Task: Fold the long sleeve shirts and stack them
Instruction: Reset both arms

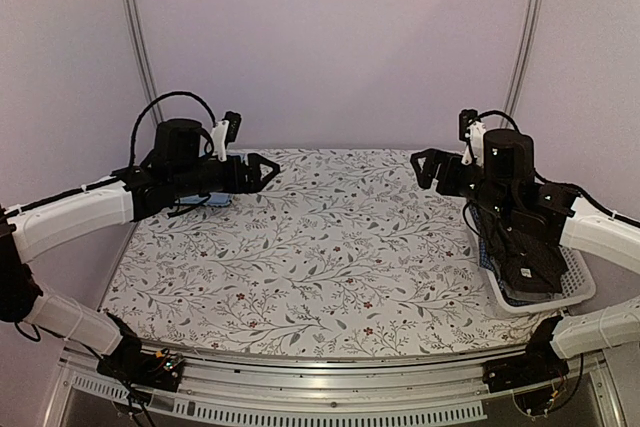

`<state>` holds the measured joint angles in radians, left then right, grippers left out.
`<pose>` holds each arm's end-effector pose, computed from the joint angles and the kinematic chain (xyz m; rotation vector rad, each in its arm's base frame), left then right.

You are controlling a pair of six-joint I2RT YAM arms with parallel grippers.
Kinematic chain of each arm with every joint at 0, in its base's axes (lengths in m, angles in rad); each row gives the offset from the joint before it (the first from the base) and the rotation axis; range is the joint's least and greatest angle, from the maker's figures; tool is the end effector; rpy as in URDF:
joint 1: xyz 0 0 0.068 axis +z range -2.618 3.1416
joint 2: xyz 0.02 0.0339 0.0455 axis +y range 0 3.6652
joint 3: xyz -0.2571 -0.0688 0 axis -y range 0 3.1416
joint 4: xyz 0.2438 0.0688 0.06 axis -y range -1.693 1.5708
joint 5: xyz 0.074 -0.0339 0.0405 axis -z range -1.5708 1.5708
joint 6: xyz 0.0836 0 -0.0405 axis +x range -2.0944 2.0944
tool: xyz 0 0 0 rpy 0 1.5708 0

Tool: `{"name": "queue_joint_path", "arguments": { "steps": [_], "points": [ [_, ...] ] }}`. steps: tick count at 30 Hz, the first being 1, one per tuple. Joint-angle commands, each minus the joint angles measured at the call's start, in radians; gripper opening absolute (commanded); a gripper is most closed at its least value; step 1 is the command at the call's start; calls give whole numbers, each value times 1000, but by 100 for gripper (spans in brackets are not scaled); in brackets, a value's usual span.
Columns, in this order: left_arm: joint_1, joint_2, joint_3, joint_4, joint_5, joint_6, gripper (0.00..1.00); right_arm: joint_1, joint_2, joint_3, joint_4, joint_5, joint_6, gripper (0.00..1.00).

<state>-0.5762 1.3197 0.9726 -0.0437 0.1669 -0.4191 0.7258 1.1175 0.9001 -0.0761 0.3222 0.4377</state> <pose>0.2863 -0.2026 0.2764 0.2745 2.0283 -0.8034 0.2458 0.1827 0.3063 -0.0451 1.8791 0.5079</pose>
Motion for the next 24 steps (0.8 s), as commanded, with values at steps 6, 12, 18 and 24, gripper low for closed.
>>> {"name": "queue_joint_path", "arguments": {
  "steps": [6,12,18,24],
  "points": [
    [-12,-24,-8,24,-11,6,100,-5,-3,7,29,27,-15,99],
    [-11,-24,-5,27,-8,3,100,-5,-14,-3,29,32,-12,99],
    [-12,-24,-7,28,-3,-3,100,-4,-19,-4,29,39,-17,99],
    [-13,-26,-12,27,0,-5,100,-4,-15,-6,26,36,-15,99]
  ]
}}
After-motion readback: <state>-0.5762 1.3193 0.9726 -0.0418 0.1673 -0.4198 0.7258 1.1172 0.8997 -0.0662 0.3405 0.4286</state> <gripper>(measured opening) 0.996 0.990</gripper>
